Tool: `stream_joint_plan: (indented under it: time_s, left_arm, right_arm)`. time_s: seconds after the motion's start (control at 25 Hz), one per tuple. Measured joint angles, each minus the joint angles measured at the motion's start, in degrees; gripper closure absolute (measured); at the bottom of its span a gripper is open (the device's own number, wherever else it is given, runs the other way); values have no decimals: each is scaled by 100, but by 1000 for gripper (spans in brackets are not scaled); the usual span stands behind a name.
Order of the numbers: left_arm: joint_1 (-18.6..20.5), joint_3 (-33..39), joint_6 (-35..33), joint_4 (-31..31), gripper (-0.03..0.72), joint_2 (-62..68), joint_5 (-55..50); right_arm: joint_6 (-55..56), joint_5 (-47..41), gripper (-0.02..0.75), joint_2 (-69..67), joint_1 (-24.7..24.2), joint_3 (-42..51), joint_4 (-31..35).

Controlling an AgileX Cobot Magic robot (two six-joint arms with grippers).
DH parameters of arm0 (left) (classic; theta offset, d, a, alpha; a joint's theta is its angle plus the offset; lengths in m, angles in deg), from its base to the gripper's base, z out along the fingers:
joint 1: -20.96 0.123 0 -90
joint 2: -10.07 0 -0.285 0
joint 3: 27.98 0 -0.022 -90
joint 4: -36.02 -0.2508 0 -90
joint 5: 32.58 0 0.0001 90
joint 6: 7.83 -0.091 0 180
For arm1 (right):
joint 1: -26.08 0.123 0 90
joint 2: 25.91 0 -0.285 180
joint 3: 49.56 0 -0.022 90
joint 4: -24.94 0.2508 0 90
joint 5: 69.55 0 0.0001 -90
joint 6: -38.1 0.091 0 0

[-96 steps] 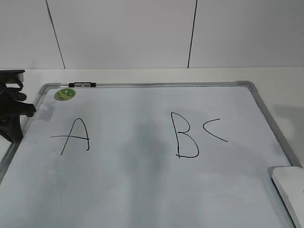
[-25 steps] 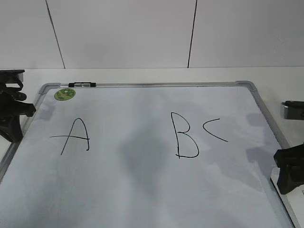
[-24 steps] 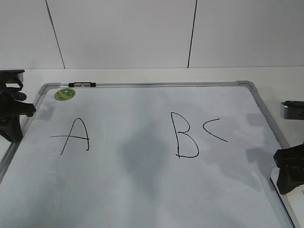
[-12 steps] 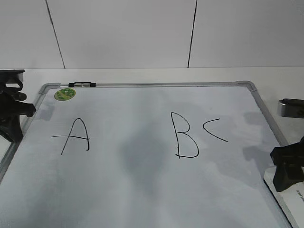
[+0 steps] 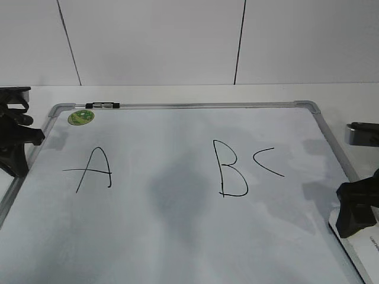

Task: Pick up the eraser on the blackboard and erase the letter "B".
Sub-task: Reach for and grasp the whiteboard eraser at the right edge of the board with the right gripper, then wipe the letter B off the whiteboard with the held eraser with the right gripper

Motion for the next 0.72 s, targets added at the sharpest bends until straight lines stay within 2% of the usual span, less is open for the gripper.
stream_joint_plan:
  time_s: [0.72]
  left_arm:
    - [0,0,0,0,668,0,0]
  right_arm:
    - [-138,-417,68,0,0,0,-107]
